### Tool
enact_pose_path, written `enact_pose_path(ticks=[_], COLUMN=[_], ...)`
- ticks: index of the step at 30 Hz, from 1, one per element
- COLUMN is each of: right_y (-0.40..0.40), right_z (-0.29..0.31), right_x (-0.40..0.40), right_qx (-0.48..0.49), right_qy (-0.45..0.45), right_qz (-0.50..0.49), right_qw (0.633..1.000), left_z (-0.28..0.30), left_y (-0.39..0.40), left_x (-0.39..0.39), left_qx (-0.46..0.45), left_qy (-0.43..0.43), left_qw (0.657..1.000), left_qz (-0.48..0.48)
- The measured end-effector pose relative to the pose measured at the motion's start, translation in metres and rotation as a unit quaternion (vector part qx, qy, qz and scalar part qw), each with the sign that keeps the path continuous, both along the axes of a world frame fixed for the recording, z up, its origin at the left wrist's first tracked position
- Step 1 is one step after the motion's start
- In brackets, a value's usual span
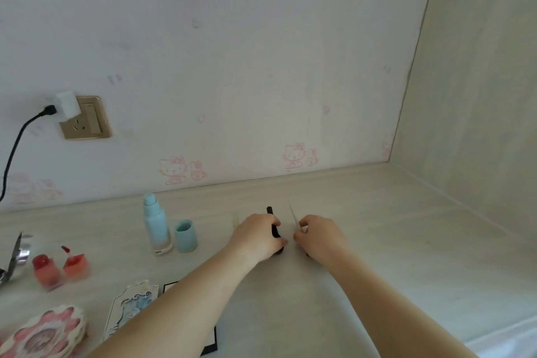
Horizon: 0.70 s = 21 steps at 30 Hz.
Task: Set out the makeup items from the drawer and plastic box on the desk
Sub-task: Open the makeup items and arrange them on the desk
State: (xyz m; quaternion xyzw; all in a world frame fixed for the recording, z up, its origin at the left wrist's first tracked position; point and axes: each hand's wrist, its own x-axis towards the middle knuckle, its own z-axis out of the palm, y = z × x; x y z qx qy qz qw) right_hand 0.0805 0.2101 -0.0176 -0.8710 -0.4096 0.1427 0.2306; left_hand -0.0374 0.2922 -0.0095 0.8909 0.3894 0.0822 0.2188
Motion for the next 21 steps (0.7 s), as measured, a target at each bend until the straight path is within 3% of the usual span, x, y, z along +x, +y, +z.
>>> enact_pose_path(ticks=[11, 21], right_y=[0.0025, 0.0002], right_z=[-0.0024, -0.0072], right_x=[0.0015, 0.0029], right_qx=[-0.010, 0.033], right_qy=[-0.023, 0.009], right_qz=[-0.001, -0.003], right_qw=[1.000, 0.999], left_z=[-0.0035, -0.0040], left_y=[0.0008, -0.0010], left_x=[0.0058, 0.0067], left_qx=[0.017, -0.010], left_qy=[0.015, -0.005], left_qw=[1.000, 1.000], left_qz=[0.005, 0.004])
